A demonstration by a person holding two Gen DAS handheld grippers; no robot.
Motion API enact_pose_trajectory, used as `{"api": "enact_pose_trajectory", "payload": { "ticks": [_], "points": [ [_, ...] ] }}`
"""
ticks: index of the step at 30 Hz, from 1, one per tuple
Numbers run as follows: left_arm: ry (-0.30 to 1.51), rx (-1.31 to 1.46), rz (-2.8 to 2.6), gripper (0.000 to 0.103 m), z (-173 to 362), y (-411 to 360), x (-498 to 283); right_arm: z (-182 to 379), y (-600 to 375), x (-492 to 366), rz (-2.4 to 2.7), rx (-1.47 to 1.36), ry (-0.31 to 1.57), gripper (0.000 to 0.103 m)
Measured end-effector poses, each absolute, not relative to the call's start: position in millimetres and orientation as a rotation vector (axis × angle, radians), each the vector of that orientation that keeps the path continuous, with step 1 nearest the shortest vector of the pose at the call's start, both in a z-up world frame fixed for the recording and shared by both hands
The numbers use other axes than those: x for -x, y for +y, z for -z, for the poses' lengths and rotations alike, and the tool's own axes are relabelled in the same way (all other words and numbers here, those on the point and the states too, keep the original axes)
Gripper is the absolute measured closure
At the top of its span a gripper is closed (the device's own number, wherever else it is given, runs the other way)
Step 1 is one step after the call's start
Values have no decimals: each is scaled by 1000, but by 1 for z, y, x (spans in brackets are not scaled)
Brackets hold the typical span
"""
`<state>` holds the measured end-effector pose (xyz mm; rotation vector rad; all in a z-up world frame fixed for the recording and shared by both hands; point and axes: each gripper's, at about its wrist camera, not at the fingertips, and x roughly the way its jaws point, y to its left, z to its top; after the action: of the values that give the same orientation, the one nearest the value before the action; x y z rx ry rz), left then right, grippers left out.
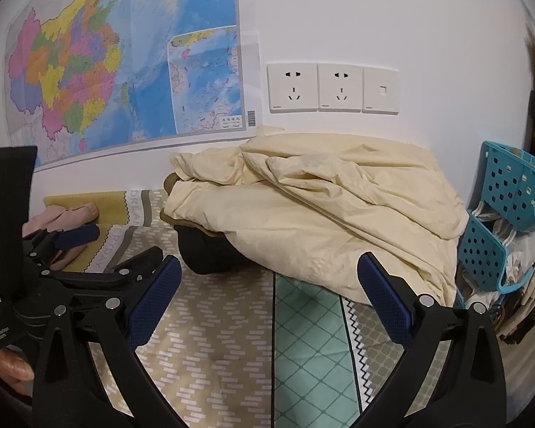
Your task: Fold large clothes
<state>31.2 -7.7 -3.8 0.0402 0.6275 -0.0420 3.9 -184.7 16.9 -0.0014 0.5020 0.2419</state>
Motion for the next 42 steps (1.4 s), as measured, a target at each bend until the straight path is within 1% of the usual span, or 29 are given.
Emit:
{"api": "enact_pose_trajectory", "payload": {
  "ticks": [9, 15, 20, 22, 23, 24, 25, 26, 27, 29, 30, 36, 39, 42],
  "points": [
    [626, 6, 28, 6, 5, 9, -65, -25, -174, -47, -255, 92, 502, 5],
    [666, 37, -16, 6, 17, 29, -100, -27, -166, -120, -233, 233, 539, 6],
    [705, 55, -27, 6, 30, 40, -119, -12, -149, -186, -227, 379, 582, 6],
    [715, 53, -28, 6, 34, 41, -124, 0, -136, -209, -232, 460, 603, 8],
    [721, 56, -22, 6, 37, 42, -127, 6, -130, -219, -230, 504, 620, 19],
    [725, 56, -21, 6, 39, 43, -129, 11, -127, -227, -230, 530, 627, 41],
    [731, 55, -22, 6, 41, 44, -131, 15, -126, -233, -237, 545, 648, 54],
    [734, 54, -21, 6, 43, 45, -133, 18, -128, -240, -280, 528, 692, 73],
    [738, 54, -19, 6, 45, 46, -134, 15, -131, -240, -306, 516, 697, 88],
    [745, 57, -15, 6, 47, 48, -136, 3, -139, -231, -326, 505, 666, 94],
    [744, 63, -5, 6, 49, 49, -138, -11, -146, -222, -340, 486, 627, 95],
    [744, 105, 70, 6, 53, 47, -147, -86, -216, -188, -372, 249, 441, 96],
    [732, 124, 109, 6, 53, 44, -148, -131, -235, -175, -391, 135, 376, 96],
    [713, 130, 154, 6, 53, 38, -148, -161, -250, -166, -402, 43, 338, 96]
  ]
}}
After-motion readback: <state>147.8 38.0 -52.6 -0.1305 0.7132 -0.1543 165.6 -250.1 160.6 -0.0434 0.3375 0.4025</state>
